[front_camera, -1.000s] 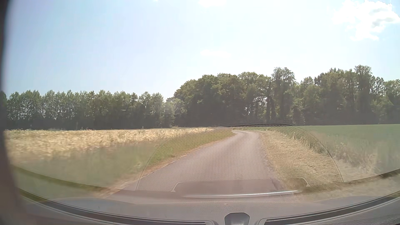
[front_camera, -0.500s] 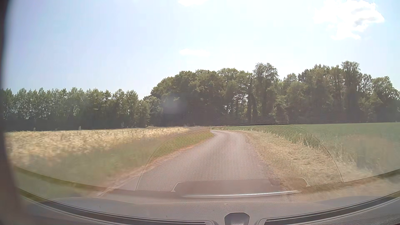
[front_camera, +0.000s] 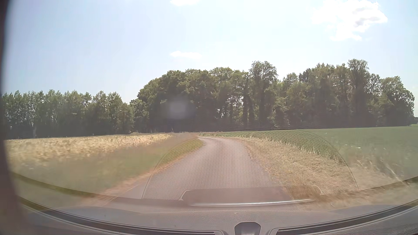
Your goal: Follow the waypoints while adhering to traffic rules and regulations
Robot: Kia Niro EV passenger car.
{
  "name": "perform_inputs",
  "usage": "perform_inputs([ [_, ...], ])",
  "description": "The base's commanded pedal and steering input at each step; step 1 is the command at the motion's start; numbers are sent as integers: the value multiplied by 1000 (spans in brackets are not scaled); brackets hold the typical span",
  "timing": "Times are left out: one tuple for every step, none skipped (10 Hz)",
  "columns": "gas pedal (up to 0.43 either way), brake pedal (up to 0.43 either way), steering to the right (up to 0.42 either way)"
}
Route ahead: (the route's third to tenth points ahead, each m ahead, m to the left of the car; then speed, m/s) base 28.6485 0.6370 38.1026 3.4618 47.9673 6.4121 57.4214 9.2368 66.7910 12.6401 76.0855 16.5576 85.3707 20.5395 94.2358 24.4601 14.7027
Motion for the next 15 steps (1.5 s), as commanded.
perform_inputs([
  [209,6,20],
  [197,6,12],
  [197,6,9],
  [177,6,6],
  [177,6,4],
  [177,6,-1],
  [177,6,-7],
  [197,6,-12],
  [220,6,-16],
  [220,6,-22],
  [220,6,-26],
  [220,6,-30],
  [240,6,-33],
  [240,6,-35],
  [248,6,-38],
])
